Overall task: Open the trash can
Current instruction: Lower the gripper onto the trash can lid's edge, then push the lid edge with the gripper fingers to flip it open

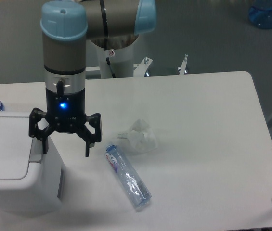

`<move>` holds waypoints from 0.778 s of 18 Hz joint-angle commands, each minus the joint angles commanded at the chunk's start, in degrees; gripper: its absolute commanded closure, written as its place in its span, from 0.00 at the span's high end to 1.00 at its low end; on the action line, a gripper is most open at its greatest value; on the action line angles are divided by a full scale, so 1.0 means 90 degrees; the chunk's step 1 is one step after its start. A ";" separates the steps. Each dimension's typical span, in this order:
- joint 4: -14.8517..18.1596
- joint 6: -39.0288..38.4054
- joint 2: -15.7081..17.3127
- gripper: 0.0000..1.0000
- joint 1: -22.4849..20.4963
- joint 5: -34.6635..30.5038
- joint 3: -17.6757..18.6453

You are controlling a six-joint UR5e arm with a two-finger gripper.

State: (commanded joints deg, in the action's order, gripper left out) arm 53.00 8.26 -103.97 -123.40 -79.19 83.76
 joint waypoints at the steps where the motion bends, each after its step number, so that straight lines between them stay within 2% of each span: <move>1: 0.0000 0.0000 0.0010 1.00 0.0000 0.0000 0.0010; 14: 0.0000 0.0010 0.0000 1.00 0.0068 0.0000 0.0068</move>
State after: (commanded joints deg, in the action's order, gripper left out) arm 53.00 8.35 -103.97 -122.78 -79.19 84.37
